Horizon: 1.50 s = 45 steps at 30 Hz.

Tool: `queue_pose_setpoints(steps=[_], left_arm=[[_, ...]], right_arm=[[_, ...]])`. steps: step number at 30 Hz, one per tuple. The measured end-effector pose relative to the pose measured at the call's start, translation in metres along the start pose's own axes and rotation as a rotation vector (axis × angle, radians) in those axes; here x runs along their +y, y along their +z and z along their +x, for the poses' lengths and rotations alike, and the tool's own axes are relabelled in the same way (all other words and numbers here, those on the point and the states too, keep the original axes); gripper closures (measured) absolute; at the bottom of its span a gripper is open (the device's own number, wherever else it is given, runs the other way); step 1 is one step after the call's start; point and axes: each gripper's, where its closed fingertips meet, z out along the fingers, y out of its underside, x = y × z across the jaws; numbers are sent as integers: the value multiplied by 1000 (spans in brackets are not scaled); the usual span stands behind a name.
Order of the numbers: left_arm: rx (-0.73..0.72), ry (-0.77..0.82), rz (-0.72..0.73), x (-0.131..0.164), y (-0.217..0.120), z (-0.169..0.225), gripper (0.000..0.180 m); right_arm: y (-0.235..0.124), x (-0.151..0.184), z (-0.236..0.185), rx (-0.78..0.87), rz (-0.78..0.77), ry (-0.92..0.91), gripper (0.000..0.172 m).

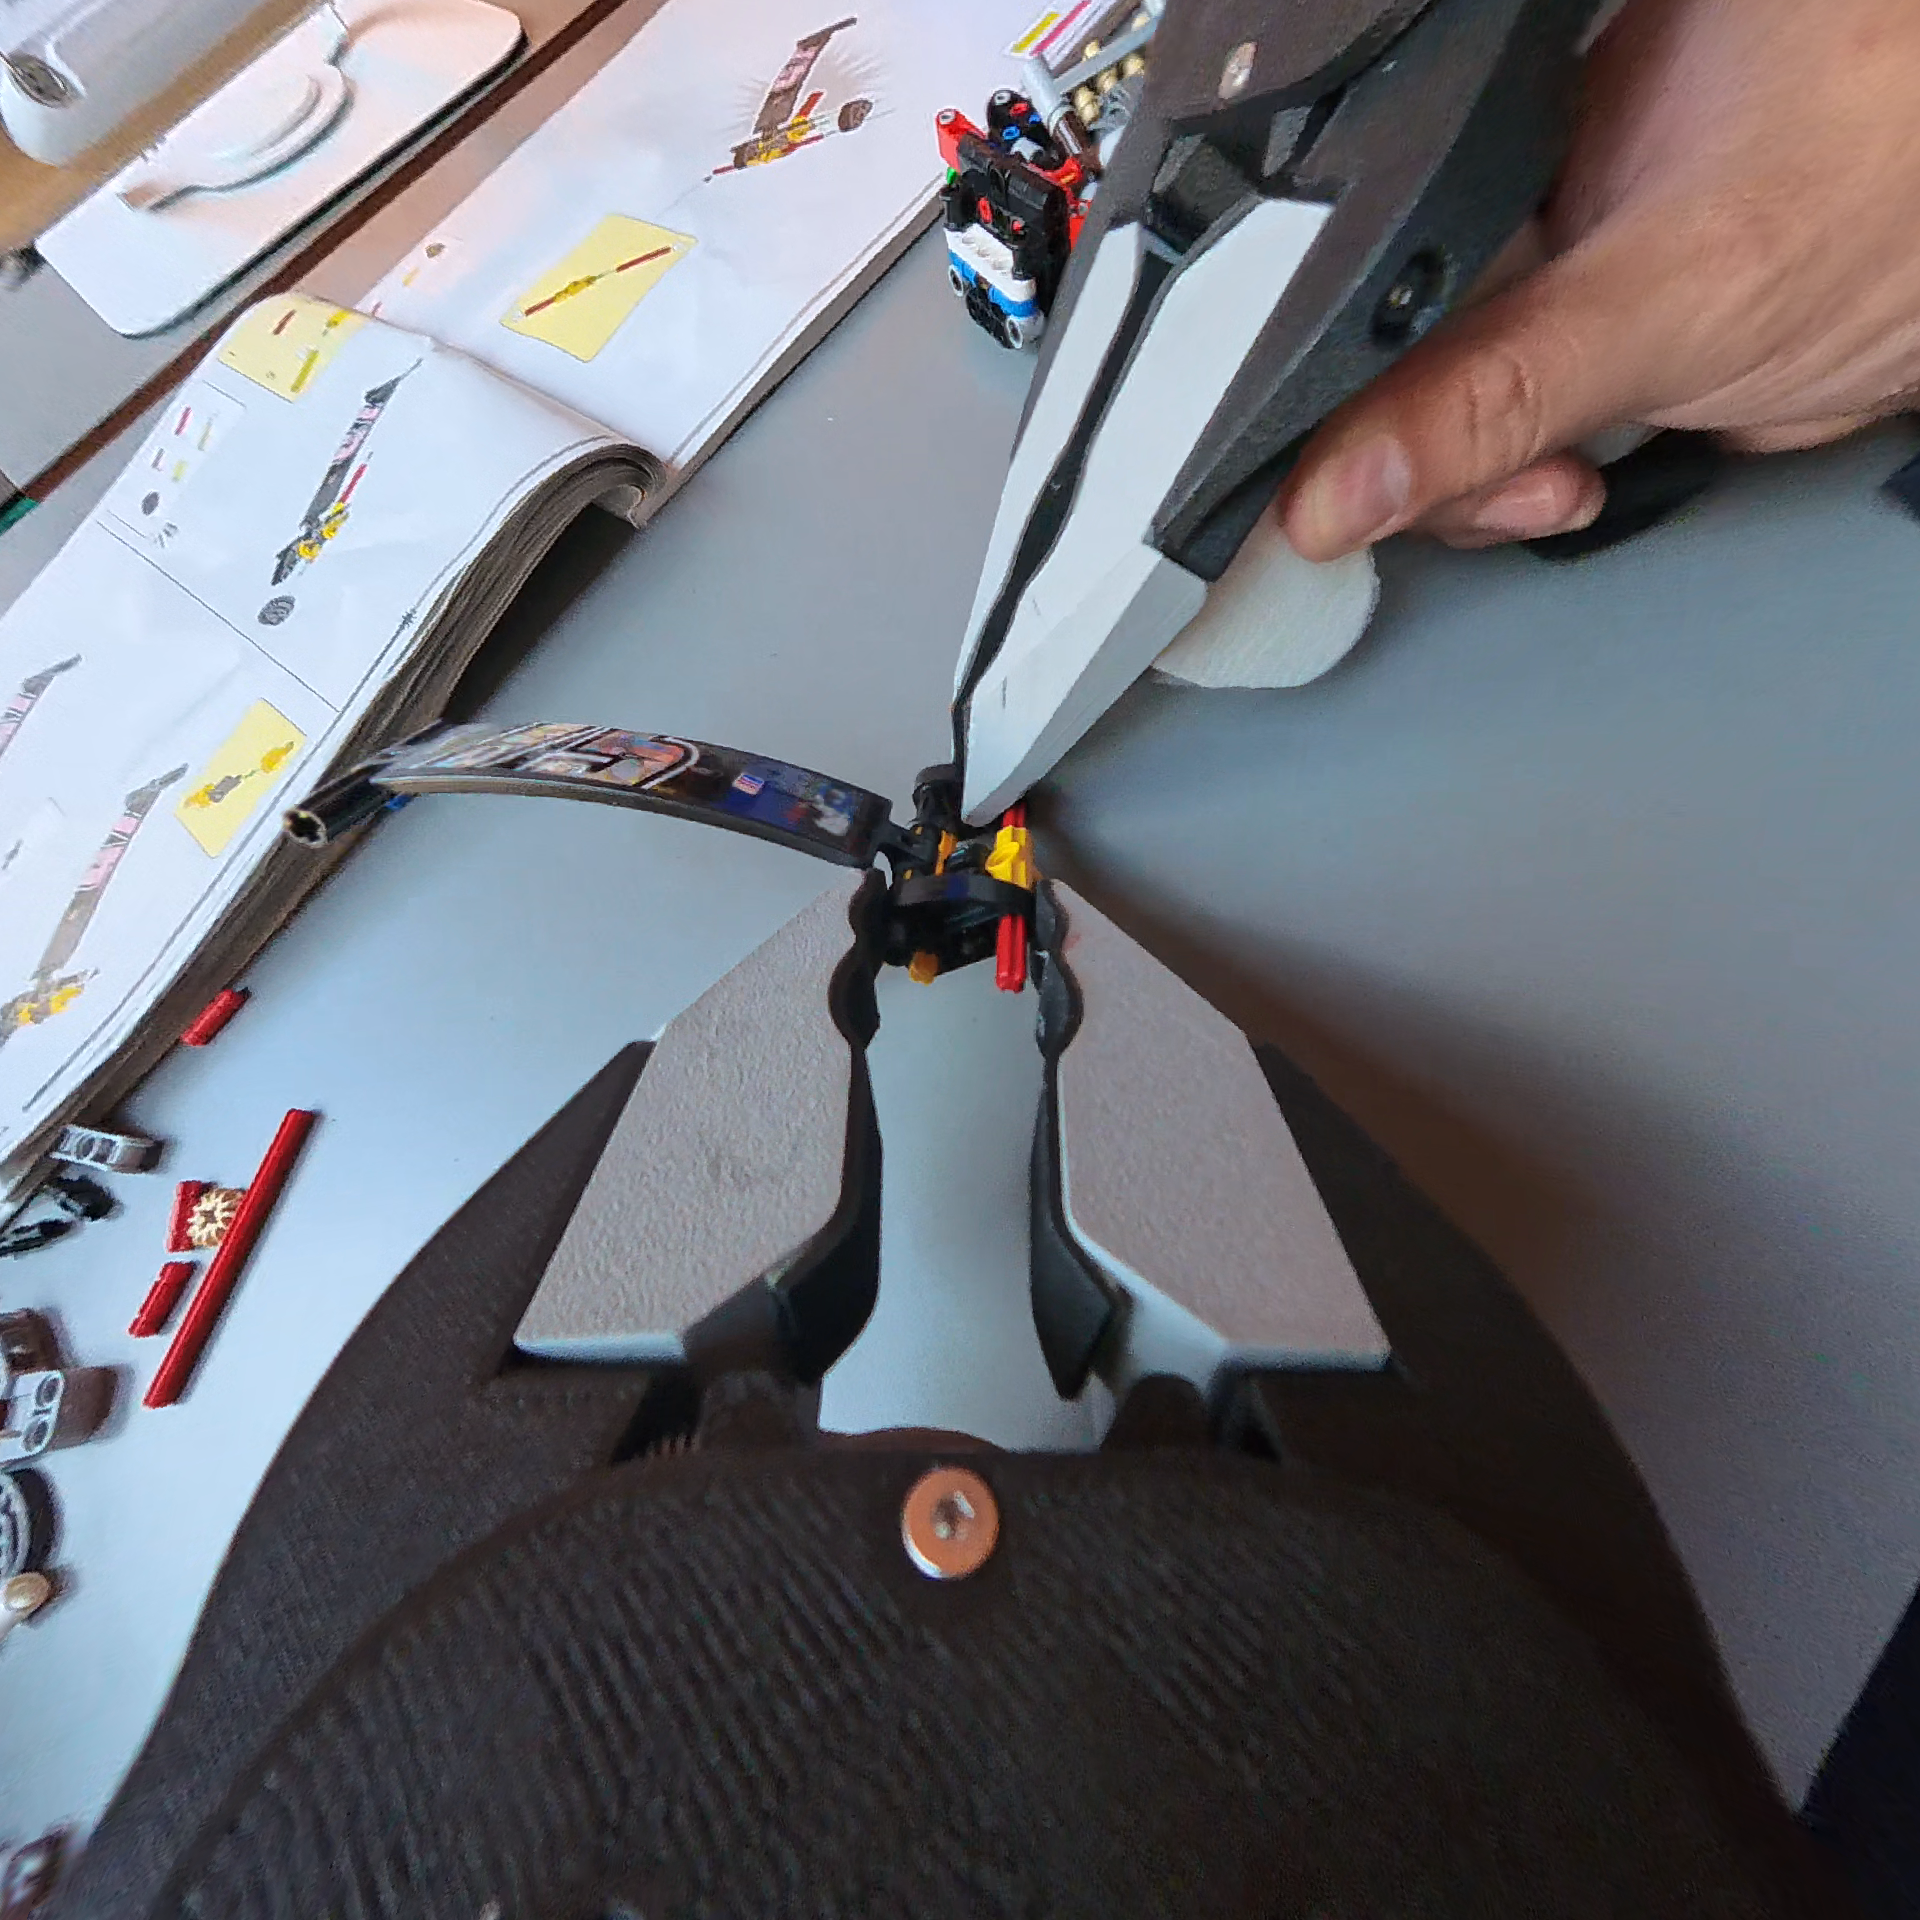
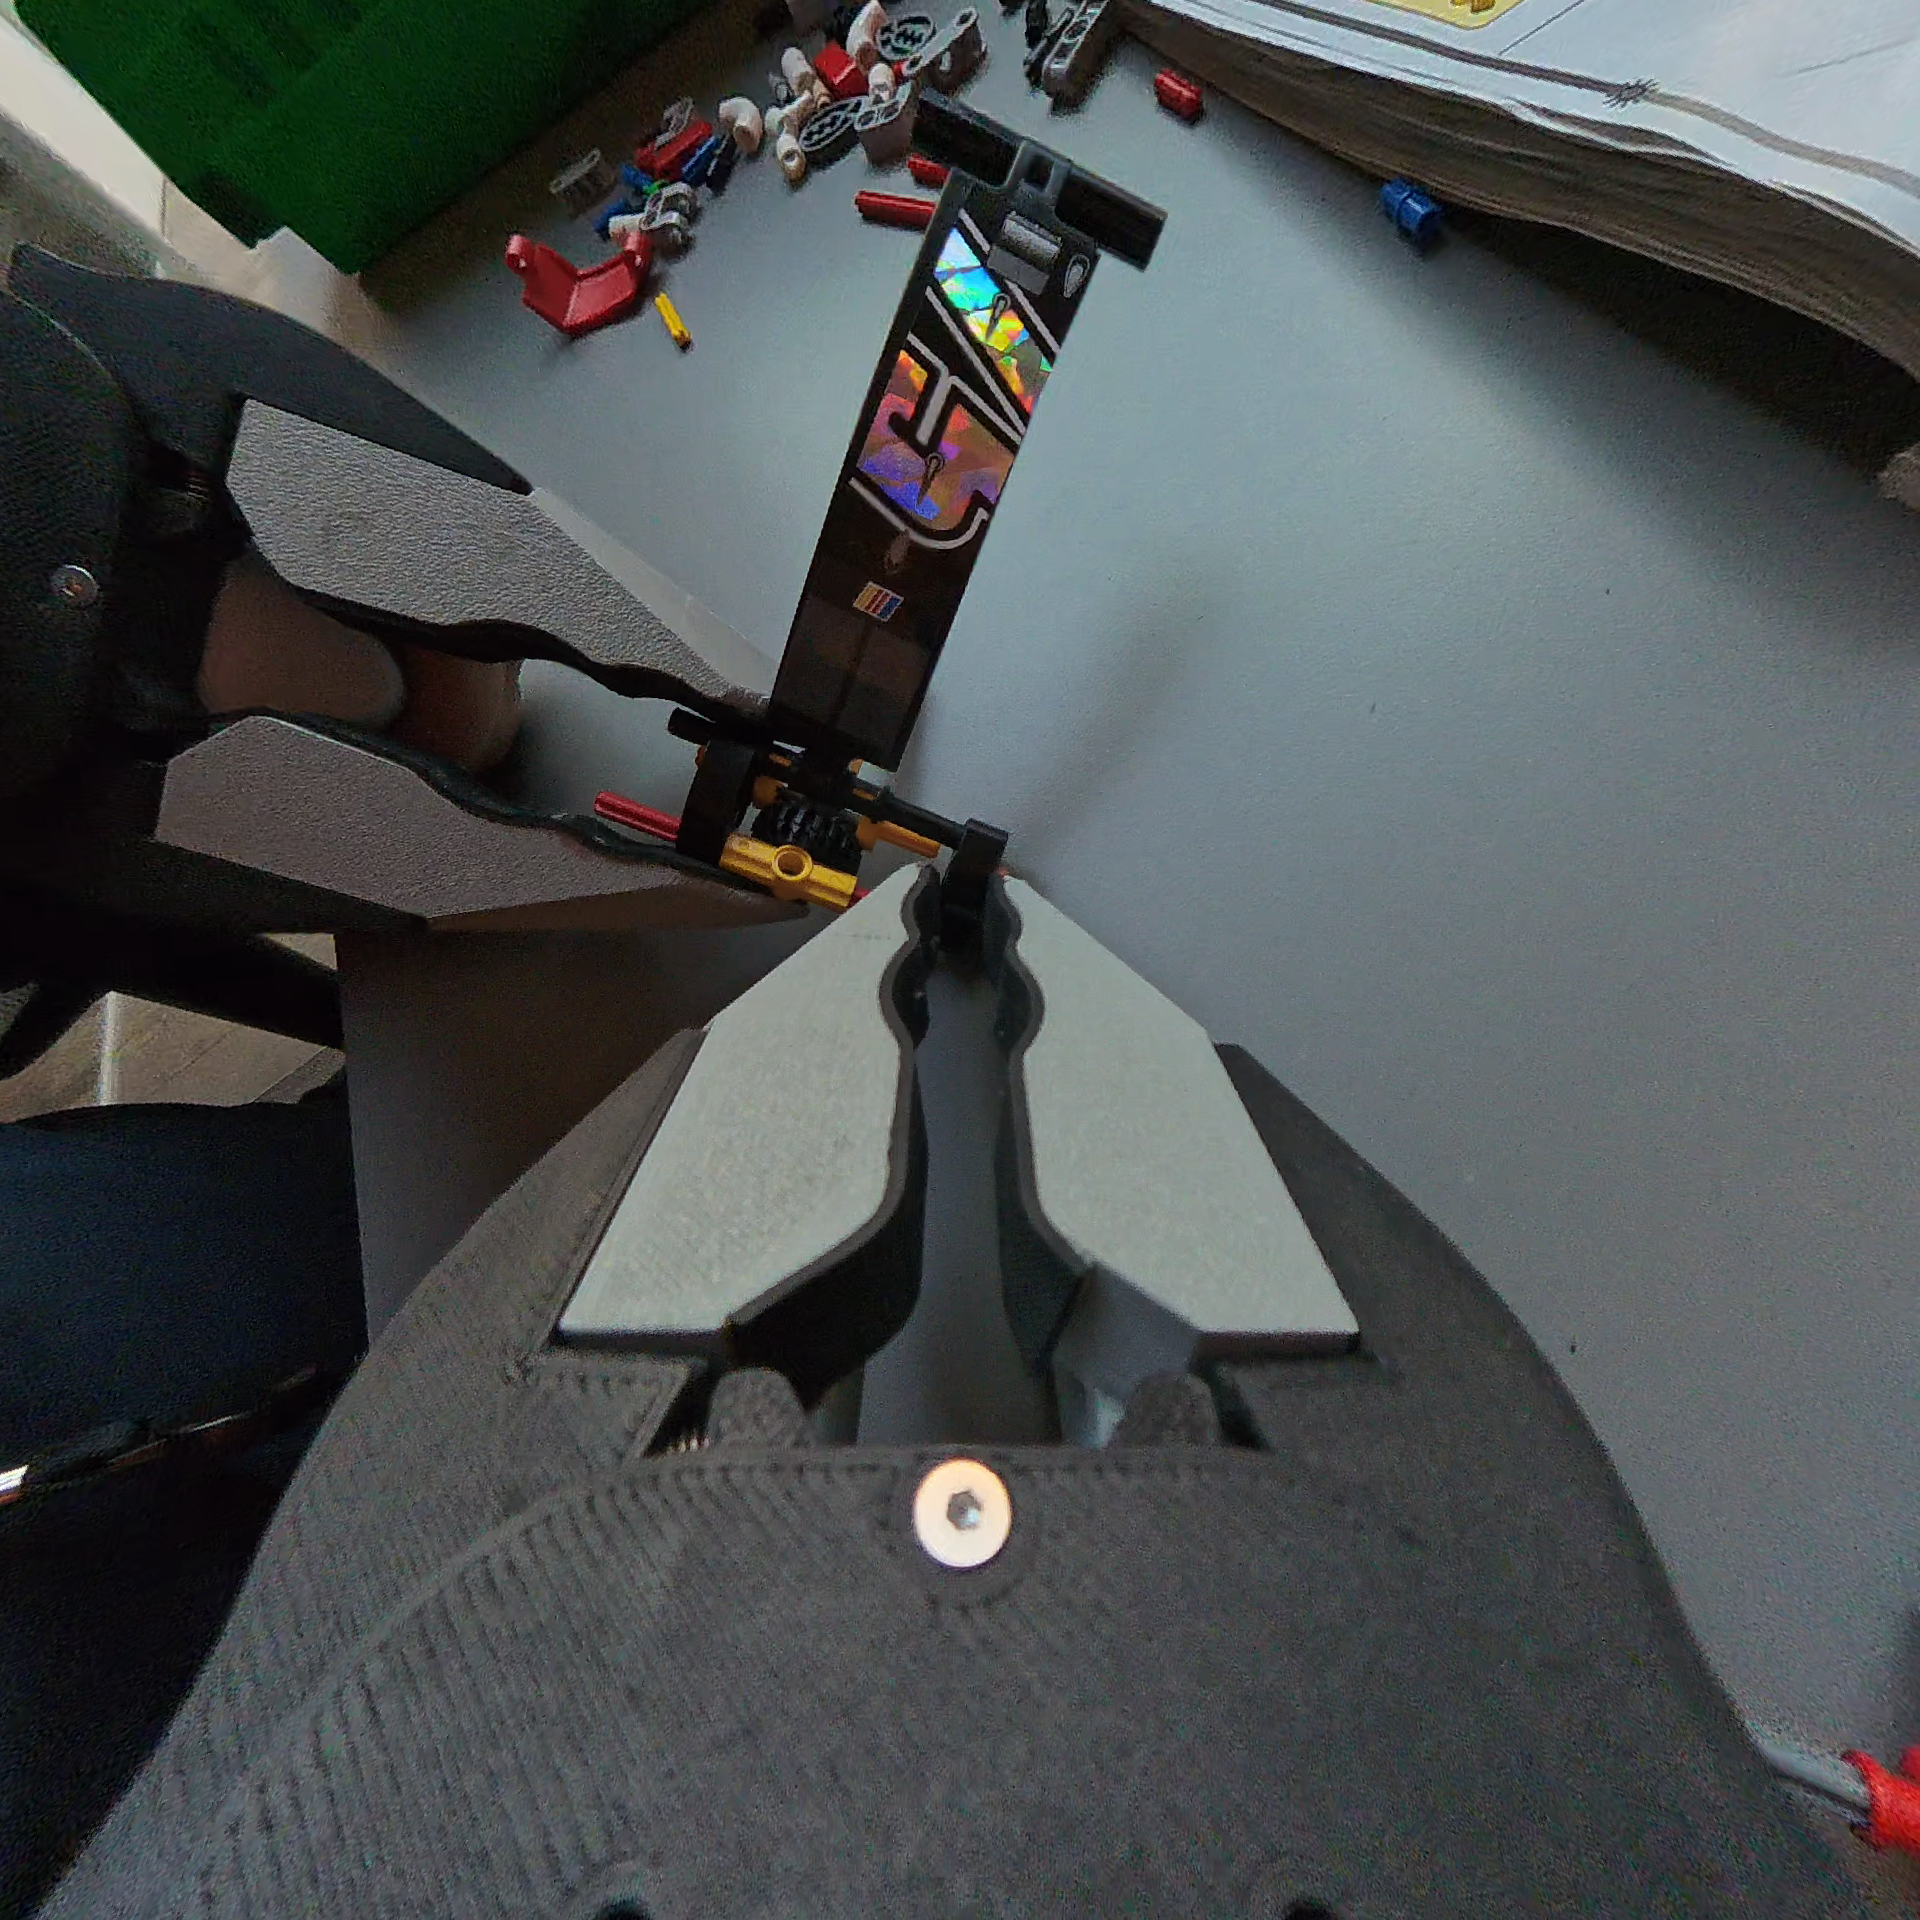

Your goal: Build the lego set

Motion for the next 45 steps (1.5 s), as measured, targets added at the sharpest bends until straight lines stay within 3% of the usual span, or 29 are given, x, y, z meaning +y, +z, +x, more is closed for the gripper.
queue_pose_setpoints(steps=[4, 8, 19, 24, 28, 33, 37, 45], left_arm=[[-37, 37, 4, -1, -1, 0, 155], [60, -61, 10, -8, -2, -4, 155], [334, -73, -345, -14, 2, -9, 155], [389, -105, -396, -18, 5, -9, 155], [400, -128, -422, -18, 8, -11, 155], [420, -152, -444, -19, 10, -9, 155], [423, -143, -472, -20, 12, -8, 155], [417, -108, -487, -28, 22, -5, 155]], right_arm=[[2, 0, -1, -49, -15, 25, 165], [3, -3, -2, -187, -5, 225, 166], [-2, -7, 4, -190, -1, 155, 162], [-11, -7, 6, -160, 26, 89, 161], [-22, -10, 7, -95, 80, -27, 145], [-19, -6, -1, -24, 63, -167, 137], [-11, -2, 8, 70, 13, -203, 154], [-5, 3, 9, 44, -39, -182, 163]])
